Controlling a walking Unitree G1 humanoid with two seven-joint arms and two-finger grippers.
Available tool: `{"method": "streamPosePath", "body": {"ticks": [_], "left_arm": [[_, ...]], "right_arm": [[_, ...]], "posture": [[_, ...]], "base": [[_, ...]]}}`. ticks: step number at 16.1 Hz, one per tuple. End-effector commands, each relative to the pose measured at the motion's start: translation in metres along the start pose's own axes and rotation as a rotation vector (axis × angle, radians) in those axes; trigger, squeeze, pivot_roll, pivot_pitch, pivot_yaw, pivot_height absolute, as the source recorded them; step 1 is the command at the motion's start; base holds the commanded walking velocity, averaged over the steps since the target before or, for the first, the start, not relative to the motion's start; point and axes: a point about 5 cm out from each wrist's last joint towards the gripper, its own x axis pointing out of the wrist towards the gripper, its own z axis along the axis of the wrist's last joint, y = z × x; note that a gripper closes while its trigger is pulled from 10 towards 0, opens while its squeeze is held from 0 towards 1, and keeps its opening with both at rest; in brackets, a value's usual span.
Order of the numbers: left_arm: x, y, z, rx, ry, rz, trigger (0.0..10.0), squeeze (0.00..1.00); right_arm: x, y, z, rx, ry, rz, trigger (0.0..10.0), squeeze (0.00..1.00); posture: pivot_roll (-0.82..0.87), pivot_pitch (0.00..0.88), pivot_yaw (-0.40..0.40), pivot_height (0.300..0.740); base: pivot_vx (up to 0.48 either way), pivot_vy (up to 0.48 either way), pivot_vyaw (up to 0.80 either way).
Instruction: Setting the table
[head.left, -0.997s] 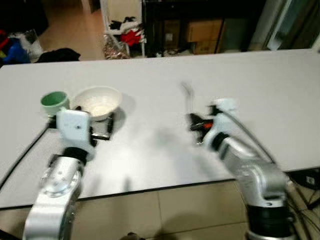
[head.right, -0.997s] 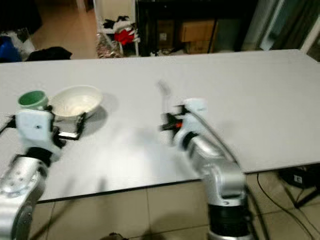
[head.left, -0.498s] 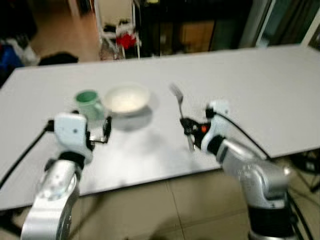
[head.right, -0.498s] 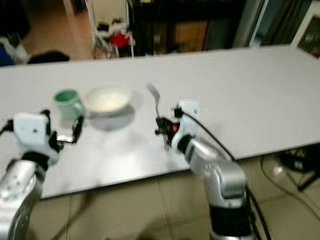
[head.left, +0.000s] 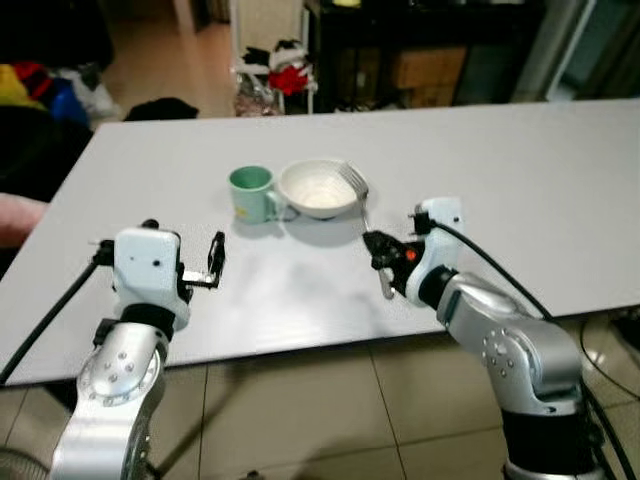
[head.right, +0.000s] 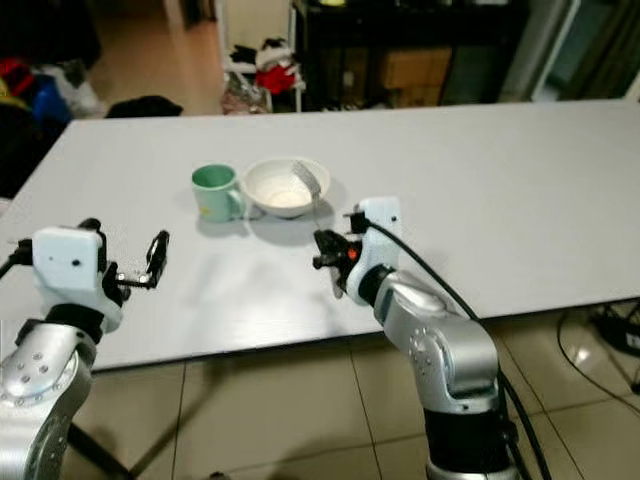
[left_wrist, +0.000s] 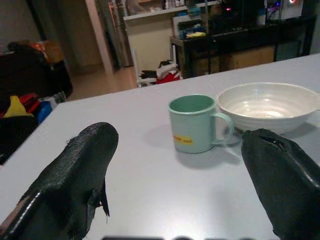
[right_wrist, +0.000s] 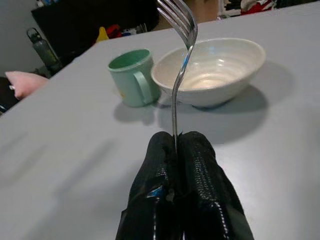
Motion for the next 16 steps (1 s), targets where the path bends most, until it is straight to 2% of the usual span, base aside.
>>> {"method": "streamPosePath", "body": {"ticks": [1,3,6,7,9,10,12,14,16], "left_arm": [[0.001,-0.005,0.003,-0.001,-0.009,-0.023,10.0,0.0],[0.002,-0.005,0.001,0.01,0.012,-0.033,10.0,0.0],[0.003,-0.01,0.0,-0.015,0.029,-0.1,10.0,0.0],[0.003,-0.014,-0.002,-0.008,0.048,-0.159,10.0,0.0],[0.002,-0.024,0.0,-0.027,0.052,-0.275,10.0,0.0],[-0.003,-0.035,0.0,-0.04,0.092,-0.421,10.0,0.0],[-0.01,-0.042,0.0,-0.03,0.119,-0.544,10.0,0.0],[-0.016,-0.047,0.001,-0.037,0.141,-0.625,10.0,0.0],[-0.017,-0.047,0.001,-0.035,0.143,-0.626,10.0,0.0]], "right_arm": [[-0.001,-0.009,0.004,0.006,-0.005,-0.033,10.0,0.0],[0.002,-0.018,0.003,0.026,0.047,-0.049,10.0,0.0],[0.008,-0.034,-0.001,0.022,0.131,-0.087,10.0,0.0],[0.016,-0.043,0.0,0.058,0.159,-0.079,10.0,0.0],[0.027,-0.052,0.0,0.04,0.211,-0.062,10.0,0.0],[0.035,-0.059,0.0,0.02,0.264,-0.081,10.0,0.0],[0.041,-0.065,0.005,0.029,0.283,-0.118,10.0,0.0],[0.042,-0.072,0.01,0.044,0.281,-0.174,10.0,0.0],[0.045,-0.07,0.011,0.057,0.274,-0.153,10.0,0.0]], "posture": [[-0.06,0.0,0.041,0.74],[-0.06,0.0,0.044,0.74],[-0.06,0.0,0.051,0.74],[-0.06,0.0,0.056,0.74],[-0.06,0.003,0.062,0.74],[-0.05,0.007,0.063,0.74],[-0.05,0.009,0.06,0.74],[-0.04,0.011,0.057,0.74],[-0.04,0.015,0.06,0.74]], "base": [[0.0,0.0,0.0],[0.0,0.0,0.0],[0.0,0.0,0.0],[0.0,0.0,0.0],[0.0,0.0,0.0],[0.0,0.0,0.0],[0.0,0.0,0.0],[0.0,0.0,0.0],[0.0,0.0,0.0]]}}
